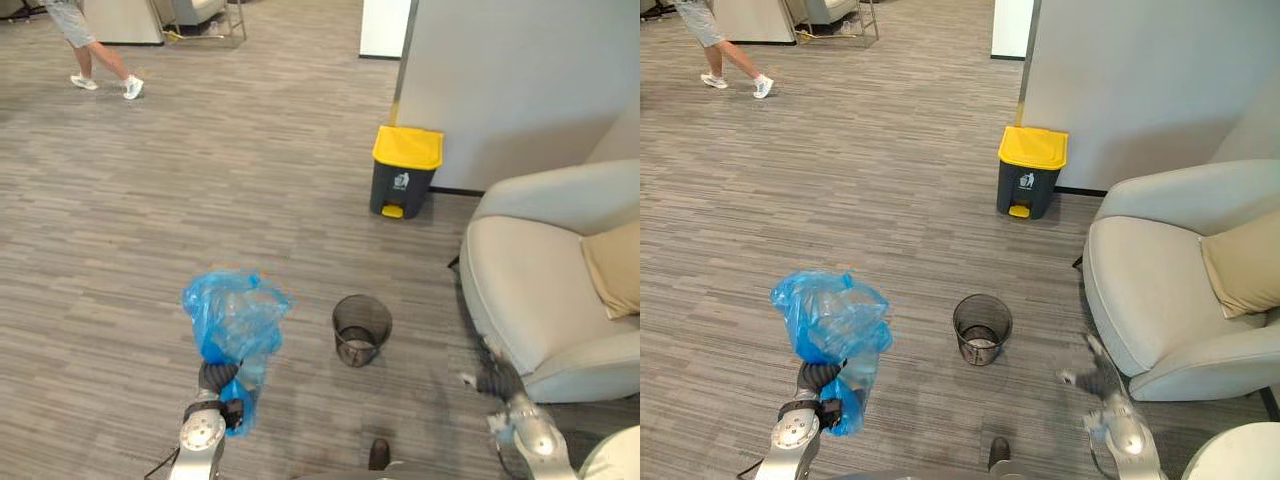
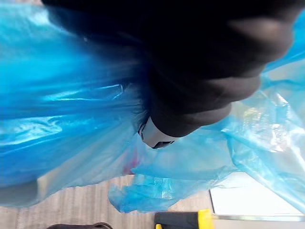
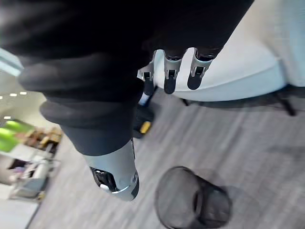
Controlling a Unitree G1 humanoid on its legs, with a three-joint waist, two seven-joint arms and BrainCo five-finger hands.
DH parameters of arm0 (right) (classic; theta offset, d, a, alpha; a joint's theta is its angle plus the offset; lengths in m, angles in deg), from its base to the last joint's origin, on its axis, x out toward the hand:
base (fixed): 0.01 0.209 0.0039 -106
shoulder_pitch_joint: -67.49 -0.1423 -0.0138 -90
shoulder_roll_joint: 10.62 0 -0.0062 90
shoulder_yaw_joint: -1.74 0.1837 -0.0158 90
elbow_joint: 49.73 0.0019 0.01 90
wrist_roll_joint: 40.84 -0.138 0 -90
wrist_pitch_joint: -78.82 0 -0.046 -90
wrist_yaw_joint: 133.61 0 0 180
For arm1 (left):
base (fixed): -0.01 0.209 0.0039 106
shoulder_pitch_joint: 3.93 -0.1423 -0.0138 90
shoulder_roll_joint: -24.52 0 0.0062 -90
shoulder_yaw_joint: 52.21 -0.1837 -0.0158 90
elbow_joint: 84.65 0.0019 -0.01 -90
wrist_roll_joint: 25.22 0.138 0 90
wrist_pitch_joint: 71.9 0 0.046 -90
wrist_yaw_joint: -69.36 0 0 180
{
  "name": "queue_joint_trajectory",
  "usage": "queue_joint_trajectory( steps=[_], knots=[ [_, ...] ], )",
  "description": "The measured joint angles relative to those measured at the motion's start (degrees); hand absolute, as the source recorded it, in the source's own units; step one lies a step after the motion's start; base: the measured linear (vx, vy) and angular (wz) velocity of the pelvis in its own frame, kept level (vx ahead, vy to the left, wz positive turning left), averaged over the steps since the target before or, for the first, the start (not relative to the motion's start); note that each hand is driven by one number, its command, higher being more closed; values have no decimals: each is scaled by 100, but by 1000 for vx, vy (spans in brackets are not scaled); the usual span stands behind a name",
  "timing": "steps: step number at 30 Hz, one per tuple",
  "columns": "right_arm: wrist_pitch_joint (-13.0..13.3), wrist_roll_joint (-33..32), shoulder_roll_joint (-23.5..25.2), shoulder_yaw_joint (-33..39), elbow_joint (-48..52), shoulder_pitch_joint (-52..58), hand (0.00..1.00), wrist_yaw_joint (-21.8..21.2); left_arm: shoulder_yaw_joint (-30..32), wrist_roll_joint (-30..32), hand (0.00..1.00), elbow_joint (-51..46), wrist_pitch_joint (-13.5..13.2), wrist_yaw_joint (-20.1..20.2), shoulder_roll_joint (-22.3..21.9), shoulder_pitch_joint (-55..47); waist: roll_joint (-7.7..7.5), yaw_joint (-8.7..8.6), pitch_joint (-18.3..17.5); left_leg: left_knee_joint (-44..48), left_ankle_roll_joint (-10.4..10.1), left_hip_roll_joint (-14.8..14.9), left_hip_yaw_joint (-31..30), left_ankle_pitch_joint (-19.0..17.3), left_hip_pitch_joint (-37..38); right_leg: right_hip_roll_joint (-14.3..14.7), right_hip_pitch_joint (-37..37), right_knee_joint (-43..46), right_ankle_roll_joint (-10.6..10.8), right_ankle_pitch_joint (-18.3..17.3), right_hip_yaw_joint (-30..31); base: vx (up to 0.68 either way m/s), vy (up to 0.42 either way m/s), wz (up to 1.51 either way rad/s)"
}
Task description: Gather rubbish on tea table into small bin, then transfer packed bag to large trash can.
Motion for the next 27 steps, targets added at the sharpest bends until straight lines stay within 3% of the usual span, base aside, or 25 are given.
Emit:
queue_joint_trajectory(
  steps=[5, 12, 16, 18, 21, 22, 23, 24, 25, 27],
  knots=[
    [-27, 70, 125, 28, -1017, 11, 0, 8, 198, 4, 100, 533, 3, 241, 36, -345, 65, 22, 40, 196, 17, 16, -268, -38, -191, -58, 14, 43, 65, -63, -262, 17, 1, 27],
    [-26, 87, 169, 17, -1226, -78, 0, 146, 385, 5, 100, 696, 3, 255, 93, -385, 175, 146, 354, 1161, 56, 122, -851, -447, -1041, -278, -167, 519, 89, -388, -965, -10, 19, 54],
    [-42, 91, 213, 24, -1405, -157, 0, 284, 372, 3, 100, 700, 2, 253, 112, -247, 138, 132, 443, 1255, 95, 364, -123, -509, -1312, -493, -196, 606, 222, -511, -1734, 75, 32, 99],
    [-62, 86, 282, 22, -1537, -305, 0, 305, 383, 3, 100, 729, 2, 249, 117, -264, 124, 196, 496, 1472, 125, 409, -139, -533, -1379, -572, -195, 821, 288, -629, -1798, 112, 98, 41],
    [-71, 64, 453, -2, -1596, -555, 0, 382, 368, 6, 100, 790, 8, 250, 109, -424, 32, 202, 553, 2005, 164, 418, -147, -1021, -1414, -988, -460, 1944, 391, -1159, -1657, 106, 129, -2],
    [-70, 63, 517, -53, -1589, -606, 0, 387, 352, 7, 100, 787, 27, 249, 113, -451, -27, 201, 597, 2181, 188, 376, -144, -1238, -1398, -1205, -615, 2524, 347, -1357, -1496, 90, 100, -10],
    [-72, 60, 555, -66, -1567, -608, 0, 390, 252, 8, 100, 762, 70, 243, 115, -445, -36, 197, 692, 2298, 243, 341, -176, -1410, -1288, -1403, -892, 3342, 160, -1356, -1108, 104, 105, -3],
    [-77, 54, 571, -77, -1571, -611, 0, 392, 198, 7, 100, 710, 90, 241, 118, -437, -27, 174, 763, 2325, 273, 327, -214, -1468, -1200, -1462, -1093, 3835, 39, -1277, -800, 229, 109, 16],
    [-114, 39, 674, -83, -1591, -605, 0, 394, 73, 7, 100, 603, 96, 234, 188, -380, 44, 126, 888, 2392, 312, 355, -318, -1604, -1006, -1369, -1619, 4751, 150, -1445, -97, 202, 55, 18],
    [-129, 20, 780, -86, -1593, -574, 0, 396, 53, 5, 100, 586, 95, 220, 274, -281, -30, 107, 924, 2362, 295, 354, -374, -1713, -856, -1141, -1945, 4720, 213, -1834, 6, 280, 3, 20]
  ],
)
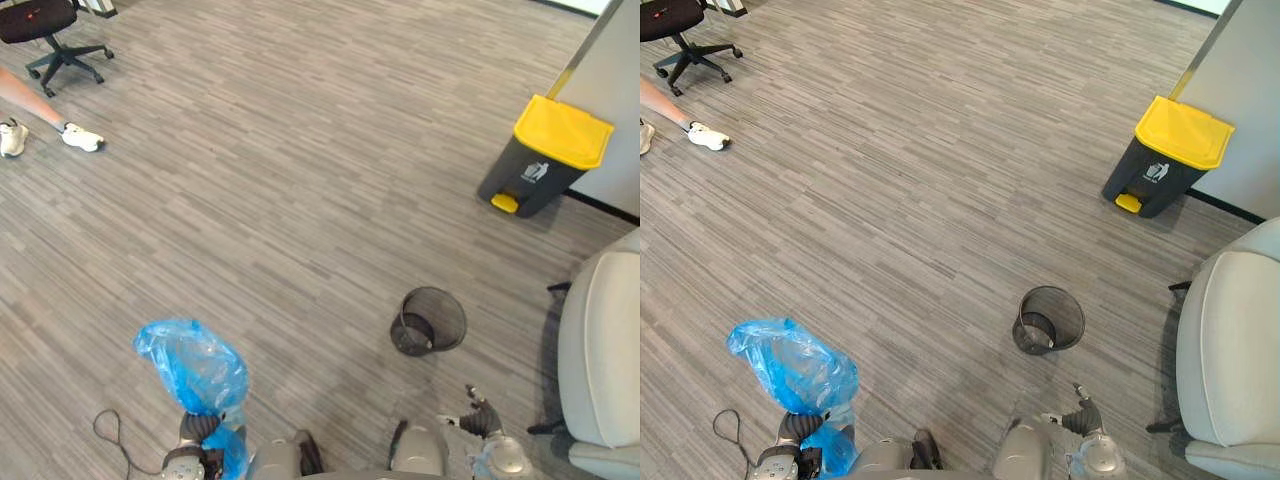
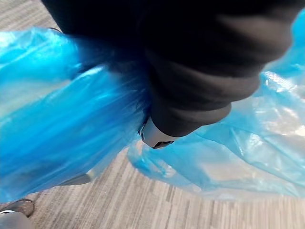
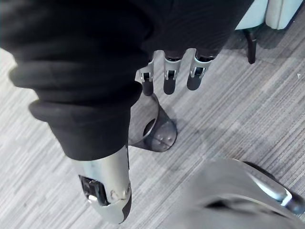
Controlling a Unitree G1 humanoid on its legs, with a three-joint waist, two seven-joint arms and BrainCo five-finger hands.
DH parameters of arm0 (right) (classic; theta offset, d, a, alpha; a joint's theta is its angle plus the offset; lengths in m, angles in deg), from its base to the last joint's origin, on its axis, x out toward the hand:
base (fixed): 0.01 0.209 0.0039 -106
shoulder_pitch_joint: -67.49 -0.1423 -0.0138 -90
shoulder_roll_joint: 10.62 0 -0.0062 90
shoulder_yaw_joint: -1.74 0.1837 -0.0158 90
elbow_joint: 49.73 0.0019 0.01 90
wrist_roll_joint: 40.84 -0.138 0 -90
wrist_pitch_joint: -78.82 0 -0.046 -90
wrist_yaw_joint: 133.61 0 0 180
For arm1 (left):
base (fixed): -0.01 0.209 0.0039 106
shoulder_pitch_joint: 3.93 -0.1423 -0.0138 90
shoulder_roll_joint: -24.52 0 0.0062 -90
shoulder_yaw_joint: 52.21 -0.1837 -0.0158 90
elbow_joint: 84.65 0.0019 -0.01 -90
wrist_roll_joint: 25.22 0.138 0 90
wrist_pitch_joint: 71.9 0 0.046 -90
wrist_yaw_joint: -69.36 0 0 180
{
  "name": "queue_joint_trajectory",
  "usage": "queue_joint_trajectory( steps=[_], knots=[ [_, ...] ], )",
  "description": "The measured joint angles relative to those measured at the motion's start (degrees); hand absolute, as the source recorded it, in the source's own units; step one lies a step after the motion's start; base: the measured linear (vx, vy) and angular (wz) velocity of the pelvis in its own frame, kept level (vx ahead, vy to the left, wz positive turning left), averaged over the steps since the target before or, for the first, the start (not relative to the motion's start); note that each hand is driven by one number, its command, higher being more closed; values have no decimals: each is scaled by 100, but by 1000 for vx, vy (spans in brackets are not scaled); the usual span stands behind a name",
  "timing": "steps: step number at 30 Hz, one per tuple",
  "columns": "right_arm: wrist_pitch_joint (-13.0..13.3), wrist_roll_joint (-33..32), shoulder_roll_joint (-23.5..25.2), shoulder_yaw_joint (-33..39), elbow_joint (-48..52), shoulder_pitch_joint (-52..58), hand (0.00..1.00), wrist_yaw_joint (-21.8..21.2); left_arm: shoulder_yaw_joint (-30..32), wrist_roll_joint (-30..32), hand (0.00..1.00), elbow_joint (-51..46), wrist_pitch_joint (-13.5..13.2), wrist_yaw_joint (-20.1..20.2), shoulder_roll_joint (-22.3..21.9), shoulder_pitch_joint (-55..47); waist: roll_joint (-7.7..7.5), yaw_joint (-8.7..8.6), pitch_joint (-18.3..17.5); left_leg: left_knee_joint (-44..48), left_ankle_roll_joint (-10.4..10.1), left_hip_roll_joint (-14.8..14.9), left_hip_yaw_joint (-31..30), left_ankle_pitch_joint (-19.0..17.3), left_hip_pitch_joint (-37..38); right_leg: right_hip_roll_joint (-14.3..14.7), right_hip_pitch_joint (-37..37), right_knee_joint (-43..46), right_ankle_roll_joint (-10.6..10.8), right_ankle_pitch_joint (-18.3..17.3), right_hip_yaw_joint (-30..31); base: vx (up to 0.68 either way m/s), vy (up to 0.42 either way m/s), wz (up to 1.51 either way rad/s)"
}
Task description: Gather rubbish on tea table into small bin, then transfer packed bag to large trash can.
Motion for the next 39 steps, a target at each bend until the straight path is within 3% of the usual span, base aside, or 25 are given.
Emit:
queue_joint_trajectory(
  steps=[3, 5, 6, 8, 9, 10, 12, 13, 14, 16, 19, 20, 21, 24, 26, 27, 28, 30, 33, 34, 35, 36, 37, 38, 39],
  knots=[
    [-7, -15, -1, 21, -18, -37, 0, 45, -180, 0, 100, 4, 0, 2, 88, 200, -43, -116, 76, -87, -138, -51, -88, -159, 259, 297, -373, -884, -18, -3, -208, 382, -63, 26],
    [-23, -14, -18, 15, -202, -87, 0, 114, -182, 0, 100, 8, -3, -7, 51, 394, 13, -169, 202, -420, -370, -83, -168, -223, 787, 593, -416, -2099, -59, 422, -460, 497, -106, 34],
    [-38, -13, -18, 14, -216, -64, 0, 116, -183, 0, 100, 7, -10, -15, 53, 408, 14, -187, 183, -502, -456, -102, -204, -242, 903, 656, -492, -2129, -148, 520, -433, 557, -145, 49],
    [-42, -14, -54, 23, -219, 57, 0, 123, -309, 3, 100, 7, -63, -49, 36, 400, 8, -426, 91, -220, -848, -7, -442, -406, 1176, 756, -677, -1380, -711, 969, -102, 689, -199, 78],
    [-44, -14, -82, 42, -229, 59, 0, 123, -358, 3, 100, 9, -59, -59, -26, 398, 123, -411, 89, 141, -983, 136, -445, -401, 1083, 806, -651, -1185, -724, 749, -157, 706, -205, 32],
    [-42, -13, -93, 51, -208, 51, 0, 123, -369, 2, 100, -7, -60, -75, -144, 389, 320, -335, 99, 1262, -1181, 588, -395, -182, 735, 992, -489, -1092, -878, 454, -185, 567, -158, -21],
    [-49, -37, -89, 53, -184, 28, 0, 139, -368, -2, 100, -11, -53, -108, -258, 380, 443, -228, 134, 3190, -970, 1267, -442, 468, 25, 1343, 25, -1237, -1059, 169, -153, 735, -223, -49],
    [-54, -93, -59, 73, -115, 23, 0, 168, -373, -2, 100, -26, -52, -107, -292, 440, 391, -231, 163, 3893, -833, 1493, -437, 366, -304, 1453, 453, -1438, -1136, 110, -121, 604, -174, -41],
    [-57, -150, -40, 76, -21, 26, 0, 188, -376, -2, 100, -54, -52, -105, -297, 490, 325, -224, 195, 4020, -759, 1504, -394, 321, -417, 1471, 699, -1587, -1156, 97, -48, 539, -114, -30],
    [-23, -263, 71, 200, 364, 46, 0, 281, -382, -1, 100, -394, -80, -90, -290, 513, 4, -140, 190, 3574, -460, 1324, -51, 142, -840, 1476, 1547, -2368, -1153, 99, 469, 514, -63, -54],
    [-4, -290, 61, 297, 544, 3, 0, 312, -374, 0, 100, -645, -140, -78, -299, 514, -41, 237, 190, 2172, -470, 895, -711, 148, -1571, 1587, 1964, -2779, -1151, 97, 1181, 491, 111, -143],
    [6, -287, 48, 281, 666, 45, 0, 351, -373, 1, 100, -658, -139, -87, -372, 412, 45, 393, 140, 550, -713, 609, -1526, 695, -1501, 1688, 1996, -2565, -716, -141, 1500, 646, 432, -249],
    [8, -281, 58, 303, 662, 47, 0, 360, -387, 4, 100, -581, -129, -91, -513, 218, 146, 361, 51, 376, -661, 685, -1724, 1305, -1449, 1805, 1984, -2235, -333, -659, 1901, 552, 429, -203],
    [-12, -271, 371, 271, 691, 292, 0, 354, -425, 5, 100, -630, -40, -11, -433, 249, -315, 267, -197, 415, -604, 587, -869, 615, -1003, 1332, 1595, -1510, -83, -835, 1971, 367, 242, -134],
    [-5, -226, 409, 241, 649, 243, 0, 356, -457, 5, 100, -659, -40, 6, -362, 185, -338, 251, -216, 374, -538, 632, -443, 381, -678, 1082, 1353, -1047, 384, -727, 1459, 250, 169, -129],
    [-11, -183, 393, 193, 464, 127, 0, 356, -512, 4, 100, -663, -36, 10, -268, 194, -351, 164, -225, 246, -501, 667, -129, 262, -392, 766, 1055, -557, 430, -545, 681, 293, 158, -132],
    [-33, -163, 388, 140, 321, 44, 0, 355, -569, 4, 100, -663, -30, 7, -209, 233, -346, 98, -229, 97, -514, 706, 122, 192, -183, 532, 879, -316, 239, -604, 162, 263, 93, -109],
    [-56, 19, 378, 41, 170, -133, 0, 354, -553, 4, 100, -662, 6, -2, -64, 224, -297, 78, -214, -174, -674, 803, 575, 155, 171, 394, 465, -209, -144, -834, -580, 357, -7, -111],
    [-55, 193, 313, 21, 16, -351, 0, 354, -550, 4, 100, -631, 21, -8, -36, 304, -61, 47, -85, -457, -764, 1060, 862, 182, 698, 482, -204, -318, -303, -818, -1365, 437, -97, -100],
    [-55, 251, 210, -69, -2, -425, 0, 353, -542, 5, 100, -422, 17, -11, -51, 482, 75, 51, -27, -538, -893, 1208, 880, 231, 942, 759, -500, -777, -576, -543, -1562, 525, -132, -86],
    [-34, 275, 151, -216, 21, -387, 0, 348, -474, 6, 100, -259, 17, -11, 36, 554, 8, 33, -97, -531, -1076, 1157, 905, 277, 1163, 1118, -542, -1998, -745, 282, -1531, 540, -133, -78],
    [-17, 275, 140, -221, 24, -323, 0, 347, -439, 7, 100, -232, 17, -7, 85, 517, -48, 12, -133, -472, -1128, 1099, 884, 250, 1255, 1151, -542, -2320, -1019, 806, -1481, 700, -112, -74],
    [-58, 280, -95, -211, -55, -377, 0, 334, -396, 11, 100, -14, 32, -9, -78, 680, 230, 24, -166, -146, -1423, 1400, 750, 313, 1382, 1327, -589, -1826, -1403, 783, -1422, 601, -110, -42],
    [-74, 282, -138, -164, -64, -371, 0, 345, -422, 11, 100, -2, 24, 0, -146, 774, 215, -57, -167, 358, -1610, 1399, 520, 823, 1218, 1214, -557, -1527, -1302, 337, -1333, 598, -124, -40],
    [-87, 285, -174, -174, -72, -378, 0, 337, -435, 11, 100, 0, 16, 1, -198, 783, 220, -85, -161, 733, -1496, 1419, 380, 1194, 1115, 1211, -455, -1501, -1278, 212, -1249, 450, -151, -30]
  ],
)
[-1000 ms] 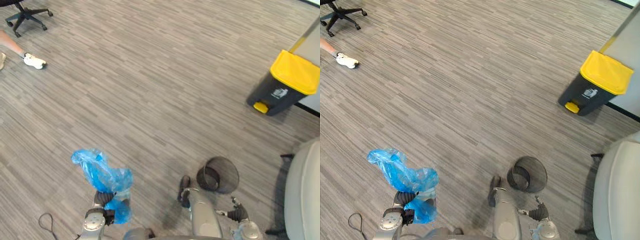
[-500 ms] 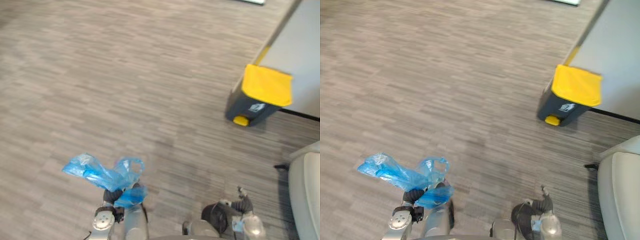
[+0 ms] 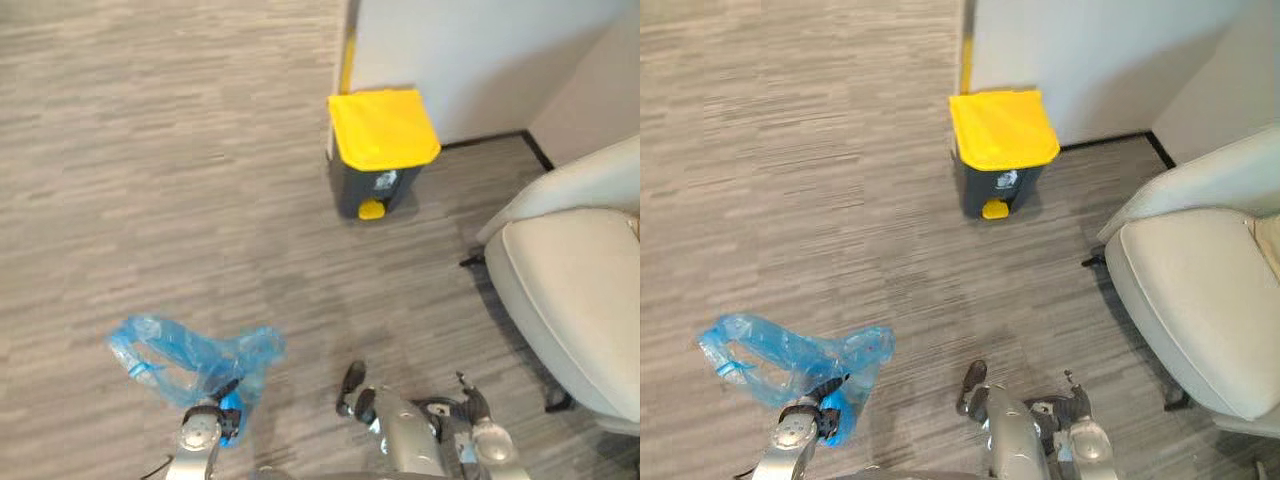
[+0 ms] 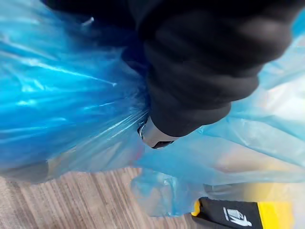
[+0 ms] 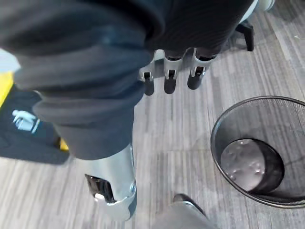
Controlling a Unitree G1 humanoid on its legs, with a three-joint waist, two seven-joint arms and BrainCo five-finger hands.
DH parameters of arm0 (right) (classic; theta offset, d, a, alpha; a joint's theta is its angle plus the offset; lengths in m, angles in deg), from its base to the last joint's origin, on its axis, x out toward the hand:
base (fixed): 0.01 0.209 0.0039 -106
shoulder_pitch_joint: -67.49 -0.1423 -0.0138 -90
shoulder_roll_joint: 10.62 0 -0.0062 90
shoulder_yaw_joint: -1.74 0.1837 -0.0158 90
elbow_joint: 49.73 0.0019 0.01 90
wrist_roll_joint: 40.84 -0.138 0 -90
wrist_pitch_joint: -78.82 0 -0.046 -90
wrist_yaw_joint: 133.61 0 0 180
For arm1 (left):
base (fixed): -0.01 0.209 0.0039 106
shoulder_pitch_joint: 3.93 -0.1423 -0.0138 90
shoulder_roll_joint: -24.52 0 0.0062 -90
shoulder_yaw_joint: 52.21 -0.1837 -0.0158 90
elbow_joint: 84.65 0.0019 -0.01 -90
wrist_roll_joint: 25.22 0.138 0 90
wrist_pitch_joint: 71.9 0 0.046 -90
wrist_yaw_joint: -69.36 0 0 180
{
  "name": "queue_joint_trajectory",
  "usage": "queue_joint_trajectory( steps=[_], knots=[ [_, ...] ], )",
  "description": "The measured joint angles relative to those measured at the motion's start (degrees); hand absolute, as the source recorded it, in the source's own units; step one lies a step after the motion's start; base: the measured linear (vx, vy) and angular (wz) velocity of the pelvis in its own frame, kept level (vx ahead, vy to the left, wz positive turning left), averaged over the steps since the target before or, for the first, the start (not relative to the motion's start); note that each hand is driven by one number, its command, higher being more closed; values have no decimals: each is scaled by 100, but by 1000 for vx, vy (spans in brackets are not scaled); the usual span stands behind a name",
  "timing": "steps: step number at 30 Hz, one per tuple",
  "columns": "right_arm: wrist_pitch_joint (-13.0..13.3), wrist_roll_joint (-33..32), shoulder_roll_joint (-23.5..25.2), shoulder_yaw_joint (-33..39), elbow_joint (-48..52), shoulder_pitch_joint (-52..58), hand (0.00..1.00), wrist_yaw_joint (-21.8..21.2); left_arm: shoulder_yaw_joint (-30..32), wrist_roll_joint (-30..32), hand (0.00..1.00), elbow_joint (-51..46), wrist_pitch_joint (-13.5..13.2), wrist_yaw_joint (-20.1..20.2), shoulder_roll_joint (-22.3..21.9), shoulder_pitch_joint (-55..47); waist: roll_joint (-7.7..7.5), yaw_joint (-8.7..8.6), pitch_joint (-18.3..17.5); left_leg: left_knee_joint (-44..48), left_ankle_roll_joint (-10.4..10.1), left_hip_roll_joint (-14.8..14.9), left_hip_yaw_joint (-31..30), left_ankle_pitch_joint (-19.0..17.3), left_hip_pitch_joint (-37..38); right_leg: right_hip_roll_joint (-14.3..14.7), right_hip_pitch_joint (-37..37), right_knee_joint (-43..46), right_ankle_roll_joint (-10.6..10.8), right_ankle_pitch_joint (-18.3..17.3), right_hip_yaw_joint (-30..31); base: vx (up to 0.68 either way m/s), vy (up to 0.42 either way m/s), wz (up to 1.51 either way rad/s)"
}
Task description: Gather rubbish on tea table into small bin, then transfer packed bag to large trash can.
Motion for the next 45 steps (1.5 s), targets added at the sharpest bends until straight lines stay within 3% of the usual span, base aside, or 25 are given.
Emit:
queue_joint_trajectory(
  steps=[1, 2, 4, 8, 10, 11, 12, 13, 15, 16, 17, 18, 21, 22, 24, 26, 27, 29, 33, 36, 37, 38, 39, 41, 45],
  knots=[
    [-11, 12, -17, -17, -24, -47, 0, 4, -3, -1, 100, 60, -26, -1, -113, 8, 44, 12, 49, 1298, 470, 193, -375, 544, -453, 172, 502, -361, 29, -81, 153, 606, -169, -62],
    [-13, 10, 8, -63, -45, -93, 0, 8, -4, -1, 100, 119, -58, -7, -165, 6, 31, 89, 118, 2333, 597, 180, -754, 57, -838, 347, 997, -705, 30, -81, 327, 583, -137, -73],
    [11, 1, 77, -76, -44, -129, 0, 9, -53, -6, 100, 162, -76, -8, -202, -31, -96, 254, 191, 2905, 565, -101, -1157, -552, -1473, 469, 1816, -1303, 52, -91, 589, 497, -51, -75],
    [48, -12, 9, -40, -25, -242, 0, 31, -128, -9, 100, 85, -142, -9, -204, -157, -143, 487, 222, 1648, 881, -518, -1128, -790, -2708, 629, 2700, -2088, 324, -128, 1123, 428, 44, -71],
    [48, -12, 0, -36, -26, -324, 0, 42, -126, -10, 100, 82, -142, -9, -245, -229, -158, 551, 240, -30, 727, -918, -1254, -588, -2787, 609, 2968, -2238, 518, -233, 1399, 445, 142, -87],
    [49, -12, -12, -33, -35, -326, 0, 48, -125, -10, 100, 93, -141, -10, -279, -274, -115, 596, 247, -700, 861, -1026, -1348, 9, -2765, 623, 3081, -2260, 662, -333, 1539, 479, 204, -73],
    [35, -13, 97, -69, -79, -321, 0, 44, -56, -10, 100, 87, -134, -17, -283, -303, -310, 669, 196, -793, 1290, -1194, -1306, 299, -2572, 472, 3237, -2283, 854, -453, 1737, 588, 235, -51],
    [50, -12, 111, -75, -72, -285, 0, 46, -9, -9, 100, 70, -135, -18, -298, -267, -377, 626, 162, -771, 1359, -1276, -1302, 206, -2572, 379, 3223, -2240, 905, -479, 1735, 619, 241, -25],
    [46, -11, 91, -73, -176, -281, 0, 45, 56, -8, 100, 71, -124, -18, -374, -174, -436, 611, 170, -456, 1517, -1351, -1207, -270, -2551, 117, 3024, -1430, 1291, -712, 1801, 461, 194, -8],
    [43, -8, 121, -73, -263, -298, 0, 43, 57, -9, 100, 71, -122, -25, -363, -201, -437, 619, 172, -337, 1536, -1366, -1147, -533, -2382, -6, 2658, -309, 1657, -838, 1880, 471, 205, -7],
    [42, -6, 157, -98, -339, -298, 0, 40, 19, -10, 100, 79, -84, -34, -296, -216, -437, 555, 180, -313, 1596, -1437, -1163, -760, -2079, -265, 2132, 1192, 2337, -671, 1908, 559, 199, 6],
    [38, -6, 156, -147, -372, -285, 0, 40, -5, -10, 100, 75, -68, -39, -254, -213, -436, 521, 179, -309, 1630, -1461, -1188, -841, -1947, -330, 1994, 1670, 2389, -666, 1920, 461, 122, 35],
    [31, 0, 246, -290, -387, -201, 0, 30, -23, -13, 100, -22, -57, -183, -48, -275, -420, 466, 200, -587, 1618, -1495, -1302, -1071, -1167, -442, 1470, 2270, 1911, -919, 1797, 523, 9, 28],
    [46, -5, 211, -284, -387, -248, 0, 31, 0, -14, 100, -25, -58, -257, 39, -233, -394, 437, 211, -893, 1613, -1443, -1462, -1068, -821, -317, 1158, 1520, 1415, -1045, 1583, 531, -77, 33],
    [46, -5, 171, -274, -393, -245, 0, 32, 7, -15, 100, -23, -58, -259, 35, -148, -311, 435, 262, -1021, 1598, -1393, -1597, -1059, -698, -213, 949, 990, 1325, -1008, 1569, 377, -101, 47],
    [41, -16, 100, -264, -412, -198, 0, 37, -4, -15, 100, -14, -60, -254, 37, -51, -343, 303, 244, -1057, 1355, -1298, -1913, -1082, -583, 30, 830, -559, 1247, -315, 1784, 417, -164, 97],
    [41, -17, 77, -197, -421, -55, 0, 44, -16, -13, 100, 19, -63, -247, 65, -37, -390, 275, 236, -1049, 1004, -1338, -2117, -1229, -444, 98, 927, -1142, 1097, 930, 2145, 429, -171, 88],
    [-7, -21, 7, -111, -436, -94, 0, 48, -14, -13, 100, 96, -54, -248, -106, -12, -154, 349, 218, -960, 770, -1104, -2197, -1172, -426, 223, 973, -909, 964, 772, 2045, 388, -148, 36],
    [-5, -68, 52, 174, -156, 76, 0, 44, -145, -12, 100, 90, -56, -216, -241, 18, -110, 290, 210, -9, 265, -978, -2187, -665, -700, 103, 1531, -1047, 898, 387, 1671, 309, -141, 48],
    [-1, -266, 131, 533, -52, 147, 0, 69, -197, -12, 100, 85, -63, -91, -404, -111, -197, 319, 202, 68, 610, -742, -1406, -1040, -1066, -41, 2233, -1529, 903, 392, 1555, 245, 25, 31],
    [0, -302, 141, 575, -16, 147, 0, 72, -206, -10, 100, 85, -63, -88, -418, -121, -182, 317, 188, -217, 635, -738, -1318, -990, -1125, -46, 2252, -1553, 916, 396, 1537, 132, 131, 21],
    [17, -351, 140, 652, 55, 154, 0, 77, -260, -10, 100, 84, -63, -80, -427, -128, -40, 301, 113, -768, 806, -724, -1204, -559, -1250, 7, 2248, -1597, 999, 401, 1493, 113, 155, 5],
    [32, -494, 280, 696, 54, 187, 0, 76, -255, -10, 100, 83, -57, -45, -357, -157, -159, 348, -6, -920, 838, -821, -1081, -596, -1272, -18, 2209, -1786, 1192, 415, 1590, 135, 166, 0],
    [36, -525, 405, 702, 52, 228, 0, 66, -259, -7, 100, 82, -50, -3, -261, -156, -285, 424, -72, -1078, 868, -963, -1027, -578, -1284, -105, 2192, -2005, 1275, 468, 1666, 93, 117, -9],
    [35, -524, 527, 728, 46, 348, 0, 61, -261, 4, 100, 82, -9, 18, -227, -178, -298, 432, -100, -1235, 890, -1096, -881, -564, -1122, -184, 2317, -2215, 1378, 539, 1788, 56, 69, -12]
  ],
)
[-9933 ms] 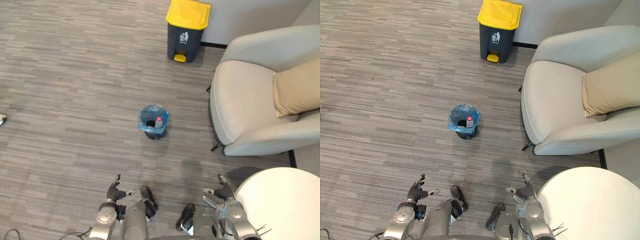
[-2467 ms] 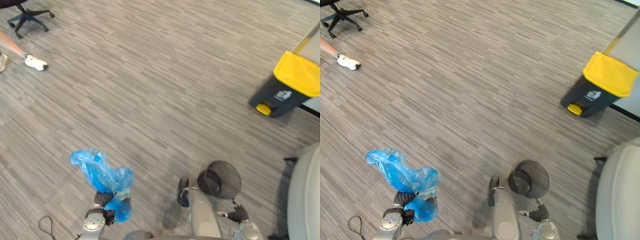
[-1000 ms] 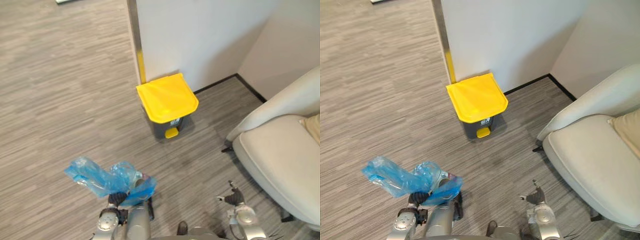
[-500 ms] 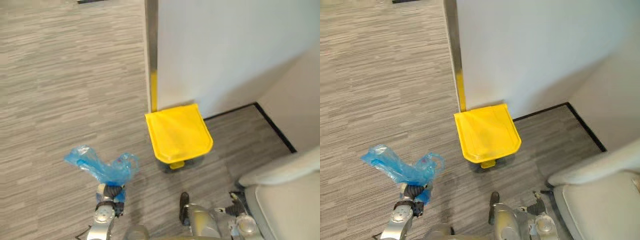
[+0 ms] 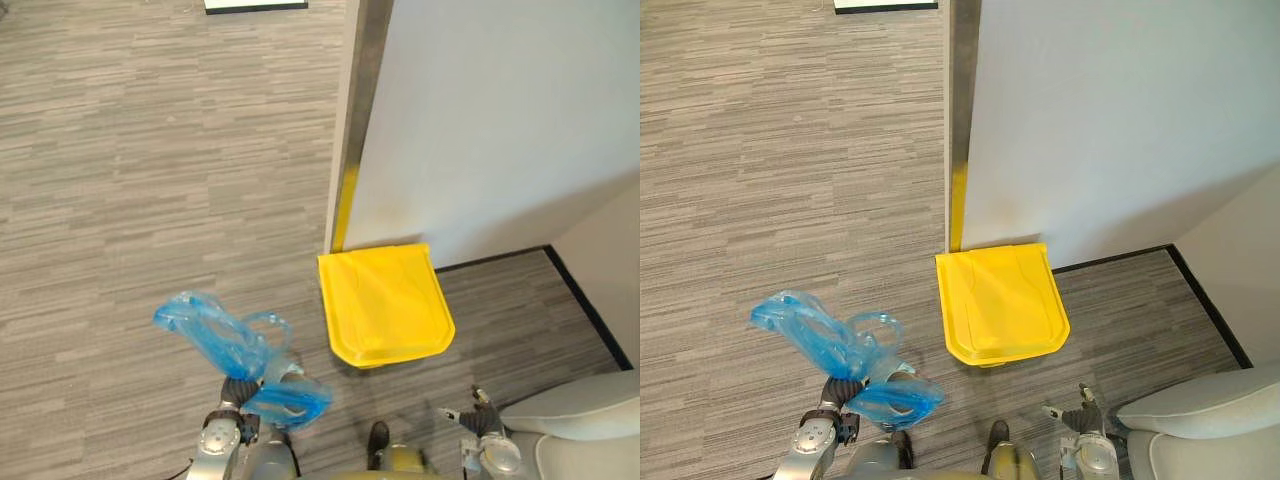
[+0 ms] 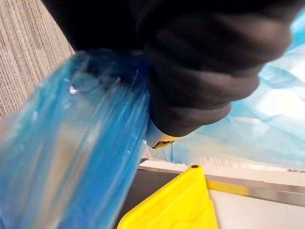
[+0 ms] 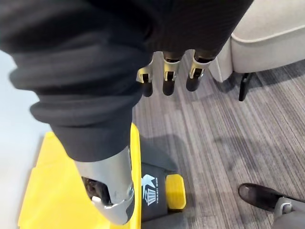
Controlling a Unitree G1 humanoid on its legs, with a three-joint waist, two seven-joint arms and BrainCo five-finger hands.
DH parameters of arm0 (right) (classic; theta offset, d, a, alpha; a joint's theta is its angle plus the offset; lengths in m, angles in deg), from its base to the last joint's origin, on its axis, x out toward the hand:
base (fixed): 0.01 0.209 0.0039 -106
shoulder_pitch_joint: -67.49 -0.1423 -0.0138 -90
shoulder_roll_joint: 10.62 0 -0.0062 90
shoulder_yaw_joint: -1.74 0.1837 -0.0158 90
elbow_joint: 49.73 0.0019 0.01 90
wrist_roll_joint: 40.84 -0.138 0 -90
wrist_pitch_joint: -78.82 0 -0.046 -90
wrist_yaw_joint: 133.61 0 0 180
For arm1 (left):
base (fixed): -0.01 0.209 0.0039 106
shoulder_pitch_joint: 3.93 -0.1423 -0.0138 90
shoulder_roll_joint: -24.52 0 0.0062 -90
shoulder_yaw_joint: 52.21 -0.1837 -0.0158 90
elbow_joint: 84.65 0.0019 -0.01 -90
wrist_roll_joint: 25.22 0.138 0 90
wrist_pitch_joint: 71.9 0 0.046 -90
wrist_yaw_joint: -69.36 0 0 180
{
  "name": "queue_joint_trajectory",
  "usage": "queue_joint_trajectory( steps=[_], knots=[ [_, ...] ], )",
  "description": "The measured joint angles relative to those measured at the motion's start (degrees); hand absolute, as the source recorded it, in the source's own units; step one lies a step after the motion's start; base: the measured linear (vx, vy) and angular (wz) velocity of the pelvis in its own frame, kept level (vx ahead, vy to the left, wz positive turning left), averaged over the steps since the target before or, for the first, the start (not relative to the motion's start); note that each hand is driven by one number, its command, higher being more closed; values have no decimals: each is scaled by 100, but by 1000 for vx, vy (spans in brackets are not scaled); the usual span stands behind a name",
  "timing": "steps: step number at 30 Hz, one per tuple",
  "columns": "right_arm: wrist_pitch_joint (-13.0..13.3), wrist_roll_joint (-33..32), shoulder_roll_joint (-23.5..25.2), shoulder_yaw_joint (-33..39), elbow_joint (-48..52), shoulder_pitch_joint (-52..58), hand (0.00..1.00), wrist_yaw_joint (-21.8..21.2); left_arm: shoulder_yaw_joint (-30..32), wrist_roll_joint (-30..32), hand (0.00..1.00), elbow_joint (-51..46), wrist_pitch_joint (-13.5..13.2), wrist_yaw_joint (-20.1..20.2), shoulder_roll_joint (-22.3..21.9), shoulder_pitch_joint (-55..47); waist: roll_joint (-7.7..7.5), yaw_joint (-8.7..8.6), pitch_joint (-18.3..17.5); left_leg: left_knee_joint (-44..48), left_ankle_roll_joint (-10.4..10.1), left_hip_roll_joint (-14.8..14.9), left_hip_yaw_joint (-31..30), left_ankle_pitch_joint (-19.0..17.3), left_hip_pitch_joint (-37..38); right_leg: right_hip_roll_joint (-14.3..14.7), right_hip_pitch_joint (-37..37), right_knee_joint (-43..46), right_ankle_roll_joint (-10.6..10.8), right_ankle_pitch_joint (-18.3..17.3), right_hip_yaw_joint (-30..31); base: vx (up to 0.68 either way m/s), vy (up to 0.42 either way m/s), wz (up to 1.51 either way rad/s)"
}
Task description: Gather rubbish on tea table into small bin, then transfer packed bag to large trash can.
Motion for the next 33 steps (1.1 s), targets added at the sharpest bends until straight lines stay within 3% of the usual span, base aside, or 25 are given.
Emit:
queue_joint_trajectory(
  steps=[10, 15, 17, 20, 21, 23, 26, 28, 29, 31, 33],
  knots=[
    [-9, 19, 8, -12, -233, -42, 0, -2, 20, 116, 100, 20, -7, -31, 93, -10, 63, 11, -50, -469, -44, -24, 283, 82, 413, 91, 32, -20, -41, 30, 255, 21, -13, -14],
    [-28, 44, -18, -232, -379, -277, 0, 12, 33, 161, 100, 36, -6, -35, 166, -120, -48, -1, -86, -456, 6, -37, 464, 43, 423, 99, -73, -85, -96, 263, 372, -40, 27, -25],
    [-54, 49, -39, -310, -394, -349, 0, 10, 32, 161, 100, 8, -6, -34, 147, -162, -44, 13, -78, -328, 82, 26, 468, -107, 396, 84, -298, 322, -81, 249, 381, -64, 46, -22],
    [-123, 50, -76, -258, -376, -478, 0, 21, 25, 161, 100, -98, 1, -31, 125, -165, -43, -16, 116, -84, 267, 50, 253, -517, 507, -177, -896, 2067, 27, 166, 62, -128, 63, 8],
    [-148, 53, -92, -267, -378, -466, 0, 77, 26, 159, 100, -149, -4, -45, 167, -115, 45, -44, 248, 296, 400, 99, 98, -718, 527, -274, -1278, 2362, 50, -197, -73, -66, 88, 31],
    [-172, 53, -80, -286, -373, -458, 0, 99, 27, 158, 100, -160, -4, -86, 290, -83, -48, 0, 309, 755, 464, 103, 32, -985, 517, -307, -1448, 1766, 110, -128, -91, 22, 36, 31],
    [-209, 49, -136, -280, -294, -452, 0, 126, 28, 154, 100, -156, 8, -166, 358, -2, -102, 15, 371, 1476, 425, 64, -249, -1466, 409, -305, -1487, 671, 139, 75, -334, 88, -55, 54],
    [-231, 49, -266, -256, -65, -426, 0, 141, 13, 152, 100, -154, 10, -233, 235, 91, 11, 18, 426, 1749, 300, 71, -567, -1727, 420, -272, -1396, 810, 340, 81, -229, 238, -96, 54],
    [-234, 48, -313, -192, 133, -405, 0, 155, -13, 151, 100, -154, 10, -270, 199, 173, 125, 21, 489, 1742, 238, 87, -699, -1750, 427, -266, -1462, 1097, 472, -78, -124, 268, -78, 51],
    [-232, 14, -314, 43, 333, -373, 0, 215, -54, 150, 100, -163, 10, -274, 228, 381, 168, -40, 592, 1683, 187, -30, -990, -1784, 451, -308, -1687, 1823, 400, -452, 100, 301, -102, 71],
    [-282, 9, -302, 202, 334, -416, 0, 211, -86, 151, 100, -175, 8, -293, 259, 481, 184, 40, 587, 1632, 146, -41, -1145, -1799, 510, -386, -1853, 2375, 323, -832, 68, 349, -122, 32]
  ],
)
